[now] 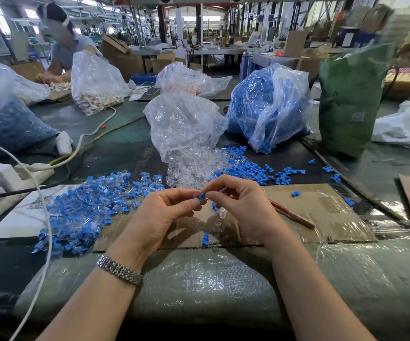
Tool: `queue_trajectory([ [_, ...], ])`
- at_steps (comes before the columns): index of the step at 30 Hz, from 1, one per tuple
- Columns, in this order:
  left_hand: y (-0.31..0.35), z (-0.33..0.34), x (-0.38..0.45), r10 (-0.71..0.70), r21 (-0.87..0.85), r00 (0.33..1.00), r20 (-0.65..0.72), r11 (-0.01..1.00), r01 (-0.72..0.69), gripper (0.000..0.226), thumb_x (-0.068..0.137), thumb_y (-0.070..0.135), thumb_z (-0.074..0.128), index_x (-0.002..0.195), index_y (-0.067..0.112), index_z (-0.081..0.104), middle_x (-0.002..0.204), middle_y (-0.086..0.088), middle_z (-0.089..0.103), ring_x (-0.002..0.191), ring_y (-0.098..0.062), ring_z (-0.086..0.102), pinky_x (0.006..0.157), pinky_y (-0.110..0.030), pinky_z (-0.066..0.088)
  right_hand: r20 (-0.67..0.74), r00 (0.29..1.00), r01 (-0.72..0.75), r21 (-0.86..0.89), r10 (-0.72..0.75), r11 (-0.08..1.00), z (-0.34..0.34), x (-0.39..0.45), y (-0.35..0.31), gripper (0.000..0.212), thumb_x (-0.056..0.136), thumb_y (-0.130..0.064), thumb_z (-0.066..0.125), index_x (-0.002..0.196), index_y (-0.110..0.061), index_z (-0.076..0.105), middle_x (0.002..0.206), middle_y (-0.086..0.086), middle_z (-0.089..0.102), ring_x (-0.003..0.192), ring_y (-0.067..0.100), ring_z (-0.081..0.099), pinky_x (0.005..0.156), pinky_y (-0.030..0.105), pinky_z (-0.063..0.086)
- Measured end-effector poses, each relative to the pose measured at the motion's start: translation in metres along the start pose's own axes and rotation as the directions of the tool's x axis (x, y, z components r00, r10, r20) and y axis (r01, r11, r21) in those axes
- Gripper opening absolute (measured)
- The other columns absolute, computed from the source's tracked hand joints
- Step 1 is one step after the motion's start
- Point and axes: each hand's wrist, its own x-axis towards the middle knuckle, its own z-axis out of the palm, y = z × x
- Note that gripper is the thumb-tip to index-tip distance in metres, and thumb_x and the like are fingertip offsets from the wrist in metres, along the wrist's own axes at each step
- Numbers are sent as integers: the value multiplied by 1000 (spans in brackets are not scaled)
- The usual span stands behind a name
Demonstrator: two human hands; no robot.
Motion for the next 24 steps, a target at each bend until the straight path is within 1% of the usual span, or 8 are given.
queue_trajectory([
  [4, -1, -2, -1, -38, -44, 999, -13, 998, 37, 29, 75, 26, 79, 103, 20, 81, 100, -12, 77, 88, -15, 72, 76, -22, 59, -105, 994, -39, 24, 41, 999, -5, -1, -4, 6, 92, -28, 72, 97, -30, 72, 87, -9, 71, 78, 4, 64, 75, 21, 53],
  [6, -1, -1, 1, -49, -63, 998, -26, 997, 47, 27, 75, 23, 79, 101, 20, 81, 98, -13, 77, 84, -14, 71, 73, -22, 58, -219, 971, -148, -253, 93, 956, -12, -1, -6, 17, 92, -38, 69, 106, -29, 68, 96, -12, 67, 92, 6, 61, 84, 28, 52],
  [8, -2, -2, 2, -53, -70, 998, -32, 996, 51, 27, 74, 21, 79, 101, 20, 81, 98, -13, 77, 83, -14, 70, 75, -24, 60, -271, 940, -339, -657, 209, 673, -20, -4, -8, 45, 90, -53, 66, 122, -23, 58, 118, -4, 57, 115, 17, 51, 100, 39, 45],
  [10, -3, -3, 2, -40, -62, 998, -41, 997, 38, 28, 72, 24, 79, 100, 23, 81, 98, -12, 77, 84, -14, 70, 79, -26, 61, -311, 872, -454, -801, 377, 390, -25, -10, -10, 61, 87, -62, 64, 128, -17, 52, 131, 7, 48, 127, 29, 43, 104, 49, 39],
  [13, -4, -4, 3, -21, -51, 998, -58, 999, 18, 30, 72, 27, 79, 102, 25, 81, 101, -12, 77, 89, -18, 69, 85, -30, 60, -316, 834, -473, -832, 453, 291, -28, -14, -8, 61, 91, -56, 63, 132, -13, 50, 135, 11, 48, 129, 31, 43, 105, 53, 38],
  [16, -4, -5, 3, -25, -81, 997, -71, 997, 19, 30, 74, 26, 79, 103, 23, 80, 104, -14, 77, 92, -21, 68, 87, -35, 59, -294, 852, -437, -856, 434, 277, -30, -13, -11, 46, 94, -45, 61, 125, -11, 54, 127, 13, 54, 121, 31, 50, 99, 47, 45],
  [19, -4, -7, 4, -34, -151, 995, -99, 988, 19, 27, 77, 20, 78, 104, 21, 80, 106, -15, 76, 93, -23, 69, 73, -25, 61, -273, 867, -429, -834, 416, 347, -32, -10, -15, 22, 93, -33, 56, 91, -11, 56, 101, 11, 60, 90, 25, 53, 72, 35, 44],
  [24, -3, -8, 4, -64, -324, 990, -122, 946, 21, 24, 77, 13, 77, 100, 15, 80, 112, -16, 75, 100, -26, 65, 64, -25, 59, -50, 866, -447, -523, 498, 725, -38, -8, -34, 28, 98, -26, 57, 72, -15, 56, 60, -2, 56, 50, 13, 52, 46, 22, 42],
])
